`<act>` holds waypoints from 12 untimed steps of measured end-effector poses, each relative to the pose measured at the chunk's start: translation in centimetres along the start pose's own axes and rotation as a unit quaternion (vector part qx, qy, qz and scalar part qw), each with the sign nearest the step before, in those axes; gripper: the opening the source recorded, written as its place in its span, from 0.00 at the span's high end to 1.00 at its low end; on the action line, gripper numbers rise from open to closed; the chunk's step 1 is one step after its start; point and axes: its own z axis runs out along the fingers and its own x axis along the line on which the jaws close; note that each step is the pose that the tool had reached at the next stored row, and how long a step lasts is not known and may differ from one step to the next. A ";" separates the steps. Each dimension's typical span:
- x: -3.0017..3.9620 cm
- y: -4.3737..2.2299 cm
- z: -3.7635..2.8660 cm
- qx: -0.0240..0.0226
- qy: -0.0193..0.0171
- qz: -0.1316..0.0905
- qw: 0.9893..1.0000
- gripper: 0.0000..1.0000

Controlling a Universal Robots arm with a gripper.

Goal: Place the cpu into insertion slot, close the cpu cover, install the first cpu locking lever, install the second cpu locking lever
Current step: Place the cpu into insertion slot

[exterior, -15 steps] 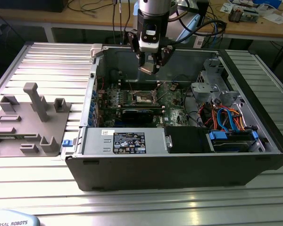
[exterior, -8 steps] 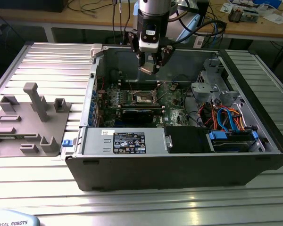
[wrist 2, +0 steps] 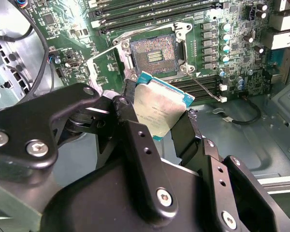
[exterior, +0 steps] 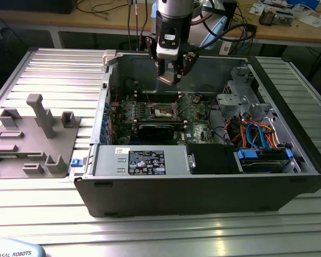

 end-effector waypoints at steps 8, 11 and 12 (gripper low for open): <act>0.00 0.00 0.02 0.000 -0.001 0.009 1.000 0.46; 0.00 0.00 0.02 0.000 -0.002 0.013 1.000 0.46; 0.00 0.00 0.02 0.000 -0.002 0.014 1.000 0.46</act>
